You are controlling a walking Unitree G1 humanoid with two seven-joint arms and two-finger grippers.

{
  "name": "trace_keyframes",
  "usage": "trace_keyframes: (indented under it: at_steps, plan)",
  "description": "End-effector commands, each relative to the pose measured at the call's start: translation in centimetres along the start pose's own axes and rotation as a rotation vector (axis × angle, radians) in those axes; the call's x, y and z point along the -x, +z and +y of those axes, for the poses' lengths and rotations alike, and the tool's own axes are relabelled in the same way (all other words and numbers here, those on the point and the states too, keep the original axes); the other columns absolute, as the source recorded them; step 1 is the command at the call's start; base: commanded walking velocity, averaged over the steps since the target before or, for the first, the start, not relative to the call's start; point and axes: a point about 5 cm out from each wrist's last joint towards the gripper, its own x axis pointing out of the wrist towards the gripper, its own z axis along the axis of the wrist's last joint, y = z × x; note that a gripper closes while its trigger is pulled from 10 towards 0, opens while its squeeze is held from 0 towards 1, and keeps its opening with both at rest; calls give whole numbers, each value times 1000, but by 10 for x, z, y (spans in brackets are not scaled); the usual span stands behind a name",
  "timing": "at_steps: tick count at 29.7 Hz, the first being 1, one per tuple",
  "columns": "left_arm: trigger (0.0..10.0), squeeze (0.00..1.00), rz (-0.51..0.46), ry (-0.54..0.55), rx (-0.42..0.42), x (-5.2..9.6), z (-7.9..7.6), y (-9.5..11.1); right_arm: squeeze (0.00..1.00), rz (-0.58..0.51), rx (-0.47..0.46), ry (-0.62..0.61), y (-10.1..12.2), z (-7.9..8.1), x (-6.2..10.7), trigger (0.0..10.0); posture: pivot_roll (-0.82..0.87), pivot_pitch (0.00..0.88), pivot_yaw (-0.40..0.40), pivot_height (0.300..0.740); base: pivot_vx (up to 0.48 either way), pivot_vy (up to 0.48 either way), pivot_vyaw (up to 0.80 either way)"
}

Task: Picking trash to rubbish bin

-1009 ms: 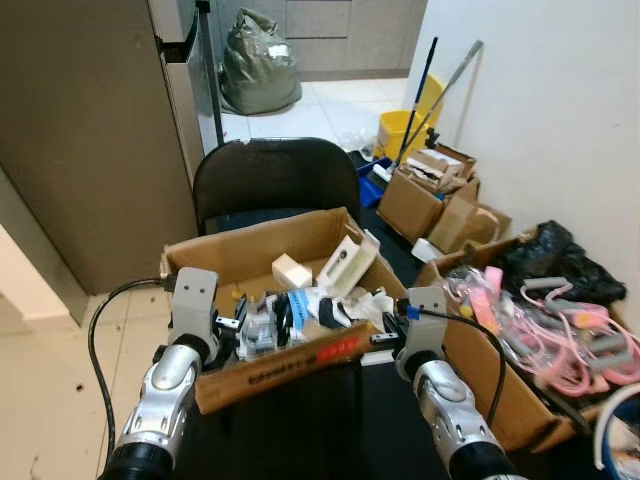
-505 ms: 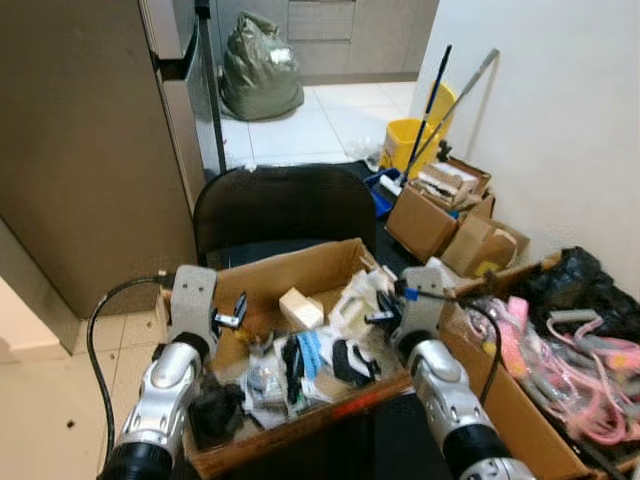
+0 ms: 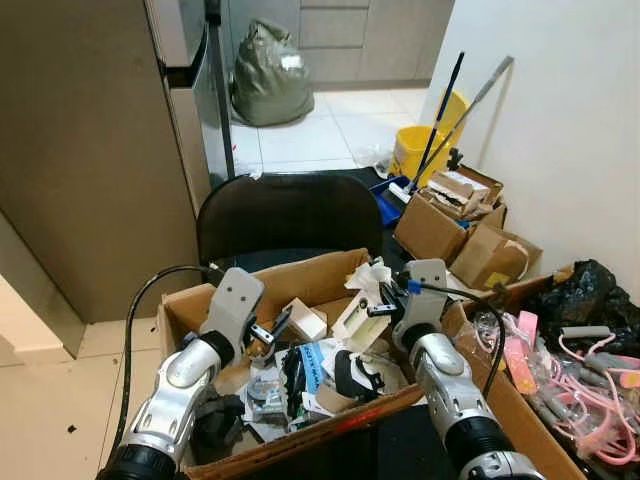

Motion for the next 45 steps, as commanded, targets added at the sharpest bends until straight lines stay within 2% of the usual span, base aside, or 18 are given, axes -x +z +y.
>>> trace_keyframes:
  at_steps: [1, 5, 8, 11, 13, 19, 23, 24, 28, 32, 33, 35, 36, 38, 40, 42, 44, 45]
  plan:
    - [10000, 0, 33, -98, 20, 4, -8, -5, 0, 41, 40, 41, -8, 3, 2, 10000, -55, 97, -13, 740, 0, 0, 0]
    - [10000, 0, 54, -150, 52, 6, -10, -6, 0, 55, 65, 88, -8, 7, 1, 10000, -56, 97, -13, 740, 0, 0, 0]
    - [10000, 0, 162, -274, 98, 17, -10, -13, 0, 109, 116, 157, -12, 14, -2, 10000, -52, 93, -17, 740, 0, 0, 0]
    - [10000, 0, 243, -340, 114, 28, -9, -17, 0, 131, 159, 202, -13, 19, -4, 10000, -46, 93, -24, 740, 0, 0, 0]
    - [10000, 0, 264, -354, 128, 30, -10, -18, 0, 132, 170, 216, -13, 20, -4, 10000, -45, 92, -25, 740, 0, 0, 0]
    - [10000, 0, 258, -373, 176, 34, -11, -17, 0, 123, 182, 253, -11, 25, -5, 10000, -39, 88, -27, 740, 0, 0, 0]
    - [10000, 0, 262, -380, 189, 34, -11, -15, 0, 119, 155, 245, -11, 26, -7, 10000, -36, 79, -28, 740, 0, 0, 0]
    - [10000, 0, 268, -383, 190, 35, -11, -14, 1000, 123, 128, 265, -12, 28, -6, 10000, -36, 77, -28, 740, 0, 0, 0]
    - [10000, 0, 274, -386, 192, 35, -11, -12, 1000, 128, 104, 295, -13, 32, -6, 10000, -36, 73, -28, 740, 0, 0, 0]
    - [10000, 0, 278, -388, 194, 35, -11, -12, 1000, 132, 144, 272, -13, 30, -6, 10000, -38, 65, -28, 740, 0, 0, 0]
    - [10000, 0, 278, -387, 193, 35, -11, -12, 0, 138, 142, 265, -14, 28, -6, 10000, -39, 62, -28, 740, 0, 0, 0]
    - [10000, 0, 265, -366, 188, 34, -10, -11, 0, 145, 159, 237, -15, 23, -5, 10000, -42, 57, -28, 740, 0, 0, 0]
    - [10000, 0, 250, -299, 149, 30, -5, -11, 0, 142, 164, 202, -15, 18, -4, 10000, -44, 55, -30, 740, 0, 0, 0]
    - [10000, 0, 263, -84, 87, 20, 13, -15, 0, 157, 166, 63, -18, -1, -1, 10000, -44, 52, -33, 740, 0, 0, 0]
    - [10000, 0, 248, 52, 74, 15, 25, -15, 0, 180, 158, -44, -22, -17, 3, 10000, -47, 48, -35, 740, 0, 0, 0]
    - [10000, 0, 230, 92, 79, 15, 28, -14, 0, 188, 154, -81, -24, -23, 6, 10000, -47, 48, -35, 740, 0, 0, 0]
    - [10000, 0, 243, 218, 1, 13, 36, -15, 0, 230, 113, -220, -36, -45, 19, 10000, -48, 46, -34, 740, 0, 0, 0]
    - [10000, 0, 240, 245, -37, 12, 37, -15, 0, 238, 108, -251, -39, -51, 24, 10000, -48, 46, -34, 740, 0, 0, 0]
